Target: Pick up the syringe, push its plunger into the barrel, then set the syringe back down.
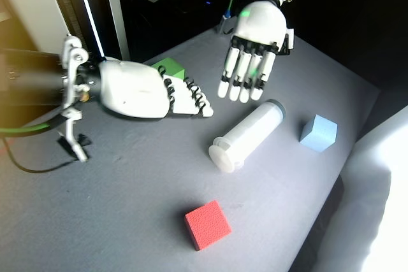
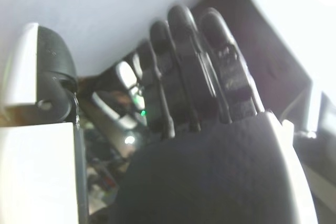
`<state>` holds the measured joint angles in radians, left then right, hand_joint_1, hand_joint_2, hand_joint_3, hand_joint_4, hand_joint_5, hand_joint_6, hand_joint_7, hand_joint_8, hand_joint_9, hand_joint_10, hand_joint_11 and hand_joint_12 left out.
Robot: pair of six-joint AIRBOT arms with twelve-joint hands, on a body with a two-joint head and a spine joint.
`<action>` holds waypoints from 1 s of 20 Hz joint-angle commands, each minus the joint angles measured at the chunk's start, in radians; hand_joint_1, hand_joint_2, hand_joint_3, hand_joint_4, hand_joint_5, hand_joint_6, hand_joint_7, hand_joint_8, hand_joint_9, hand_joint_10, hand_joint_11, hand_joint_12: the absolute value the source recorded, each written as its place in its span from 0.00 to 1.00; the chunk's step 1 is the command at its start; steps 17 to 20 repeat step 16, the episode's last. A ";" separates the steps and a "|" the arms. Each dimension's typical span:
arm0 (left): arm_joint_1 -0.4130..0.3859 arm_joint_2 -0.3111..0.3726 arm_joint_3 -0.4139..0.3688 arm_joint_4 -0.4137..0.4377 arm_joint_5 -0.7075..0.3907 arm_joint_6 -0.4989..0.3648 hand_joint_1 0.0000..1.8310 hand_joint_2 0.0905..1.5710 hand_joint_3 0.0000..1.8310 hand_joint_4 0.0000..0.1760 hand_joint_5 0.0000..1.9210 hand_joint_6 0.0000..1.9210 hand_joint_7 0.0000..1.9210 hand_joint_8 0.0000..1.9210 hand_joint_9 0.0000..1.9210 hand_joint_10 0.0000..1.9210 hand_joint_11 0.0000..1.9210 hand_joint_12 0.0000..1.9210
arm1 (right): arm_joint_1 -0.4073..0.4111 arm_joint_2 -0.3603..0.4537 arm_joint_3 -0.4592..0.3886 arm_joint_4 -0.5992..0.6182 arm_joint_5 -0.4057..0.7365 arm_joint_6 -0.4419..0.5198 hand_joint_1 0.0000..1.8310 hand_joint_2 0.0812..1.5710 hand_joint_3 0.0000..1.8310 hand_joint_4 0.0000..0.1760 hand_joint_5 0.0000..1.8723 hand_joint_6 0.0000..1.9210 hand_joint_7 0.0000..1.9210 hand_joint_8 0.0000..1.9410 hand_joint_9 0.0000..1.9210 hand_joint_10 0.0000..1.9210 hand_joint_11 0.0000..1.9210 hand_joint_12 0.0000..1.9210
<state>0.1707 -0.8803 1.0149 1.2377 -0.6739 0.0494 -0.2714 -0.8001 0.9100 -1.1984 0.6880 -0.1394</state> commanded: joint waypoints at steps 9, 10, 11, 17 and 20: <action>-0.037 0.035 -0.038 -0.092 -0.049 0.013 0.27 0.99 0.01 0.00 0.29 1.00 0.31 1.00 0.35 1.00 0.39 1.00 | 0.014 -0.070 0.102 0.076 0.356 -0.141 0.03 1.00 0.02 0.00 0.22 0.99 0.27 0.99 0.27 1.00 0.24 1.00; -0.044 0.035 -0.039 -0.092 -0.045 0.013 0.23 1.00 0.02 0.00 0.30 1.00 0.31 1.00 0.34 1.00 0.39 1.00 | 0.028 -0.064 0.102 0.077 0.355 -0.168 0.04 1.00 0.04 0.00 0.26 1.00 0.27 1.00 0.29 1.00 0.27 1.00; -0.047 0.035 -0.039 -0.093 -0.044 0.013 0.22 1.00 0.03 0.00 0.28 1.00 0.30 1.00 0.33 1.00 0.37 1.00 | 0.034 -0.058 0.102 0.085 0.357 -0.198 0.06 1.00 0.05 0.00 0.26 1.00 0.26 1.00 0.28 1.00 0.27 1.00; -0.059 0.033 -0.038 -0.097 -0.044 0.012 0.20 1.00 0.06 0.00 0.31 1.00 0.31 1.00 0.32 1.00 0.34 1.00 | 0.027 -0.001 0.096 0.317 0.472 -0.334 0.34 0.97 0.00 0.23 0.20 1.00 0.27 1.00 0.31 1.00 0.32 1.00; -0.059 0.033 -0.038 -0.097 -0.044 0.012 0.20 1.00 0.06 0.00 0.31 1.00 0.31 1.00 0.32 1.00 0.34 1.00 | 0.027 -0.001 0.096 0.317 0.472 -0.334 0.34 0.97 0.00 0.23 0.20 1.00 0.27 1.00 0.31 1.00 0.32 1.00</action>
